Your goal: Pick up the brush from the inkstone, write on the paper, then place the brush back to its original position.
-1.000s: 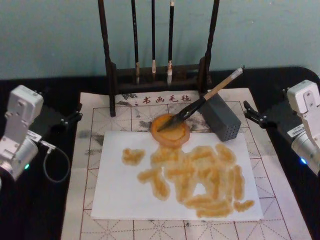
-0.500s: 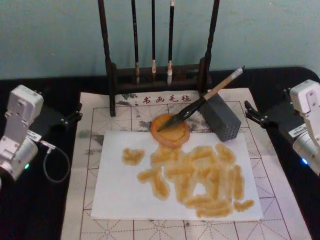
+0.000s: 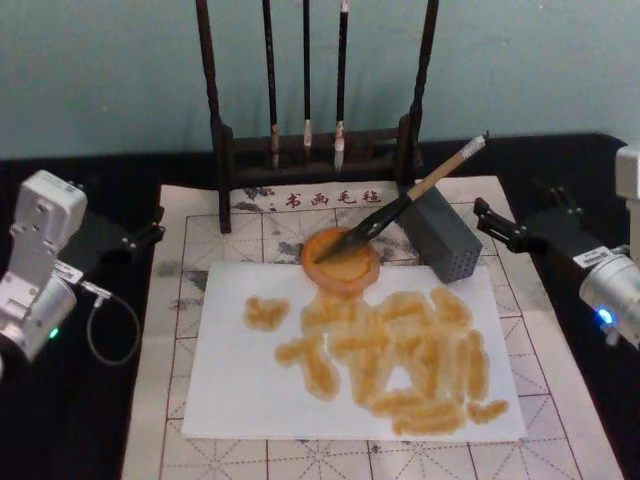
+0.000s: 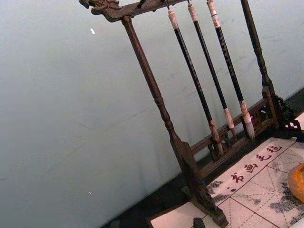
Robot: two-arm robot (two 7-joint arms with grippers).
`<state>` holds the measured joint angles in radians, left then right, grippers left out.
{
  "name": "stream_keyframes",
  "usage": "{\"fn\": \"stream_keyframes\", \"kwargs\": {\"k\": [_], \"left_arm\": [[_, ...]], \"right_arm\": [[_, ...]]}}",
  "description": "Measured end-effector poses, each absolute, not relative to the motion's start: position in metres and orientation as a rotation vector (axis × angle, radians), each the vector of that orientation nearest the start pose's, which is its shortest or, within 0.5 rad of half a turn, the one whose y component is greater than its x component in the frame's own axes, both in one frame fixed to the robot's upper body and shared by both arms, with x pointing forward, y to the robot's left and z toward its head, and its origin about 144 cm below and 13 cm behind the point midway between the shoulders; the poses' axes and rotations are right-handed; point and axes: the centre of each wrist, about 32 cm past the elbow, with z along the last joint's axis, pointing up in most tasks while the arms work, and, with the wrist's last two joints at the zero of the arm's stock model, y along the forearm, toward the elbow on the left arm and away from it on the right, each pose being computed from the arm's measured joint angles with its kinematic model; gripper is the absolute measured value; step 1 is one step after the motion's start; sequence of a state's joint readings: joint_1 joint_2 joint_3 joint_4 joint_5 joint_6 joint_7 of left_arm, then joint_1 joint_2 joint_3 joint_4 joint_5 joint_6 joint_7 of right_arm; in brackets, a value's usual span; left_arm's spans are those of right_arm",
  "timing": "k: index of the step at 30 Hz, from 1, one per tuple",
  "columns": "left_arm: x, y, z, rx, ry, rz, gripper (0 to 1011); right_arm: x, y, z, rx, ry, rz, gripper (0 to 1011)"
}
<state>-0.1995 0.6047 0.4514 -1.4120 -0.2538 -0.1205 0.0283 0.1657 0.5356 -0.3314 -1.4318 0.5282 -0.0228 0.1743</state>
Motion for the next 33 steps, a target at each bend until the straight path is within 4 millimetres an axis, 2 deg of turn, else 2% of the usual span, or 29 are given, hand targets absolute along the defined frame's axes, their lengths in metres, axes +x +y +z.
{"fn": "stream_keyframes", "kwargs": {"k": [18, 33], "left_arm": [[0.489, 0.310, 1.140, 0.304, -0.285, 1.248, 1001], [0.489, 0.310, 1.140, 0.304, -0.285, 1.248, 1001]], "right_arm": [[0.522, -0.302, 1.158, 0.160, 0.587, -1.099, 1002], [0.546, -0.291, 1.161, 0.273, 0.784, -1.097, 1002]]}}
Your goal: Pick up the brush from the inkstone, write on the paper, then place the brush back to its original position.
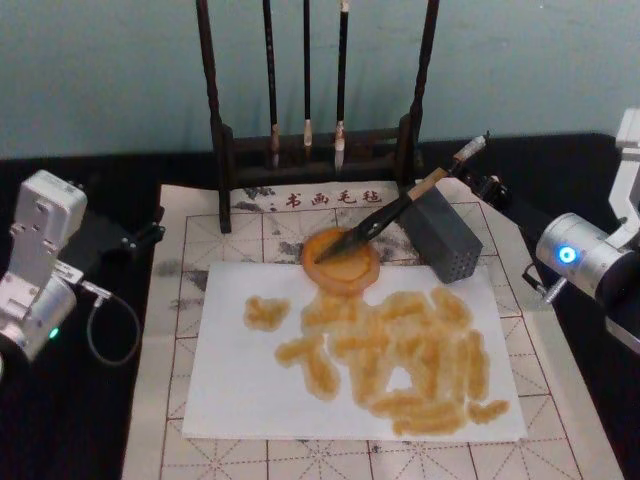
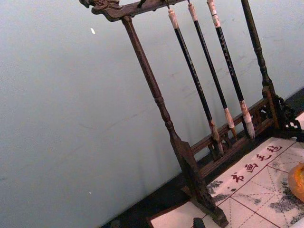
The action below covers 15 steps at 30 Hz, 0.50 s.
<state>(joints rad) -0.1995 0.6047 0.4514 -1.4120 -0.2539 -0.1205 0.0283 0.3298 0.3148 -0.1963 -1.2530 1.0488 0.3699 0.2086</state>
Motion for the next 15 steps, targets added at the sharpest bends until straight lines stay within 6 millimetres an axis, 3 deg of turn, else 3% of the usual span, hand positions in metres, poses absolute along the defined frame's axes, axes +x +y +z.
{"fn": "stream_keyframes", "kwargs": {"k": [15], "left_arm": [[0.489, 0.310, 1.140, 0.304, -0.285, 1.248, 1001]], "right_arm": [[0.575, -0.283, 1.157, 0.303, 0.843, -1.110, 1002]]}}
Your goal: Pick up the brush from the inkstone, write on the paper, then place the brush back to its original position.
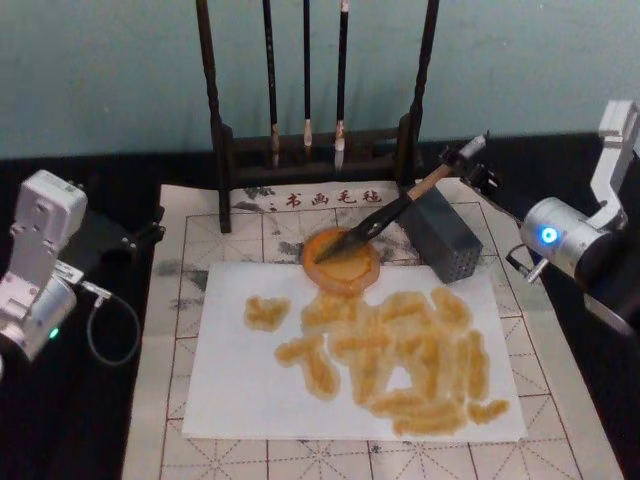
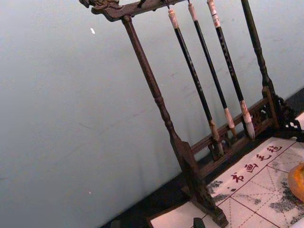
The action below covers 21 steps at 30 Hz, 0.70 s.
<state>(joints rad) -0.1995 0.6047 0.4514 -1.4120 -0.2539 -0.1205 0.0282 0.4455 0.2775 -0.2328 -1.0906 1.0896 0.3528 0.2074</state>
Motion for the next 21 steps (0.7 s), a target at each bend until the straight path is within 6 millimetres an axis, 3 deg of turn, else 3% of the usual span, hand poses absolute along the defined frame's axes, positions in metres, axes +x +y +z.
{"fn": "stream_keyframes", "kwargs": {"k": [7, 21], "left_arm": [[0.4886, 0.3097, 1.1398, 0.304, -0.285, 1.248, 1001], [0.4886, 0.3097, 1.1398, 0.304, -0.285, 1.248, 1001]], "right_arm": [[0.5850, -0.2812, 1.1563, 0.311, 0.829, -1.094, 1002], [0.5850, -0.2818, 1.1567, 0.311, 0.817, -1.085, 1002]]}}
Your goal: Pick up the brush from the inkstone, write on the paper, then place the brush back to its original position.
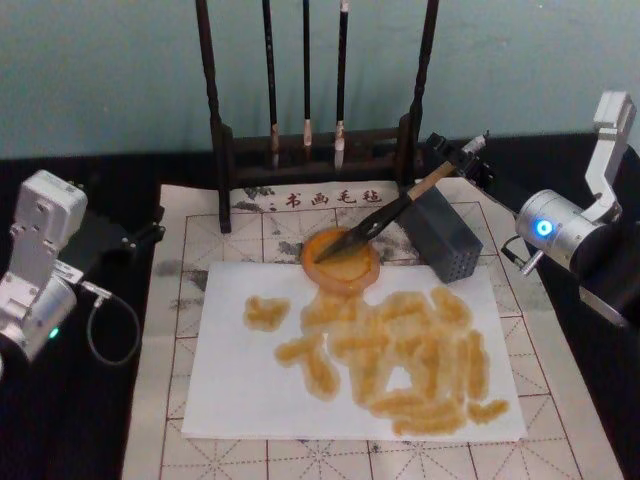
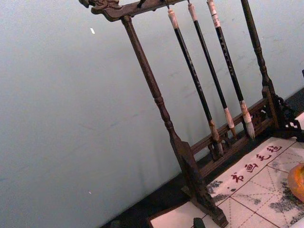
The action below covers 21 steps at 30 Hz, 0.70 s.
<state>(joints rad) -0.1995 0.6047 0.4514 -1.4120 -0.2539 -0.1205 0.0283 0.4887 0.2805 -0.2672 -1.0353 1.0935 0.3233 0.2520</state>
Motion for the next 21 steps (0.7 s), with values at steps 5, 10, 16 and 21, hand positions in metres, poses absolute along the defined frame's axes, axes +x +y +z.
{"fn": "stream_keyframes", "kwargs": {"k": [5, 10, 16, 21], "left_arm": [[0.4886, 0.3097, 1.1398, 0.305, -0.285, 1.248, 1001], [0.4886, 0.3097, 1.1398, 0.304, -0.285, 1.248, 1001], [0.4886, 0.3097, 1.1398, 0.304, -0.285, 1.248, 1001], [0.4886, 0.3097, 1.1398, 0.304, -0.285, 1.248, 1001]], "right_arm": [[0.5851, -0.2819, 1.1568, 0.311, 0.819, -1.088, 1002], [0.5852, -0.2819, 1.1567, 0.311, 0.820, -1.089, 1002], [0.5853, -0.2819, 1.1567, 0.311, 0.821, -1.090, 1002], [0.5853, -0.2819, 1.1566, 0.307, 0.819, -1.090, 1002]]}}
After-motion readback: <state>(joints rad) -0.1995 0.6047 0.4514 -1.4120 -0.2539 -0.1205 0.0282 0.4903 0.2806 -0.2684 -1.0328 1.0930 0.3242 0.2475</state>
